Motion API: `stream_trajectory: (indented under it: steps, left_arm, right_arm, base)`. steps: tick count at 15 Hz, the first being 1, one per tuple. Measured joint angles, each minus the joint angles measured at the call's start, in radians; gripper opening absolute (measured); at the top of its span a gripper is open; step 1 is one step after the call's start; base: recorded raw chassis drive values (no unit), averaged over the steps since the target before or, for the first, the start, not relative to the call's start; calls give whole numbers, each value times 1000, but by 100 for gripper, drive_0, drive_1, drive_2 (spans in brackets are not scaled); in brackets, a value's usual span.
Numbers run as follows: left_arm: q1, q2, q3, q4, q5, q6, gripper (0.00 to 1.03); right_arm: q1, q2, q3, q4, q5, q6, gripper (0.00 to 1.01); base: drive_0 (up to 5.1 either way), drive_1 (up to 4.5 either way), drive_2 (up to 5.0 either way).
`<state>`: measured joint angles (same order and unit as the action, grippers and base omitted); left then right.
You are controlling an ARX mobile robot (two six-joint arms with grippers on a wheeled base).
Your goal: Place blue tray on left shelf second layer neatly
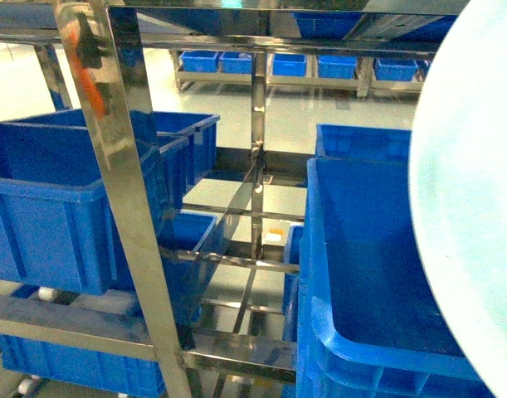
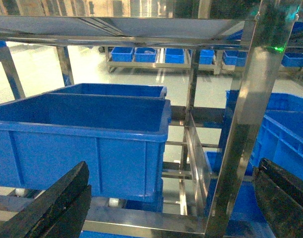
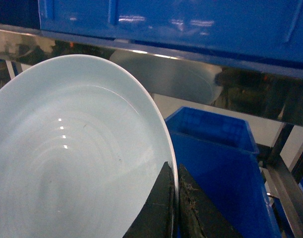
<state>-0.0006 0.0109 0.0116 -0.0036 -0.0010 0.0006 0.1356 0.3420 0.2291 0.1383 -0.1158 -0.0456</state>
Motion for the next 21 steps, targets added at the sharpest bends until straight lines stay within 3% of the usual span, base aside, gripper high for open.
stream_trajectory:
  steps: [3,9,16,21]
  left_arm:
    - [0,0,0,0,0,0,98]
    - [0,0,0,0,0,0,98]
    - [0,0,0,0,0,0,98]
    - [0,0,0,0,0,0,98]
  right_arm:
    - [62,173,0,141,49,0,2]
    - [63,353,1,288,63,0,2]
    - [8,672,10,550,48,-6,2]
    - [-74,1034,129,755,59,-10,2]
  base:
    - [0,0,0]
    - [0,0,0]
    - [0,0,0]
    - [0,0,0]
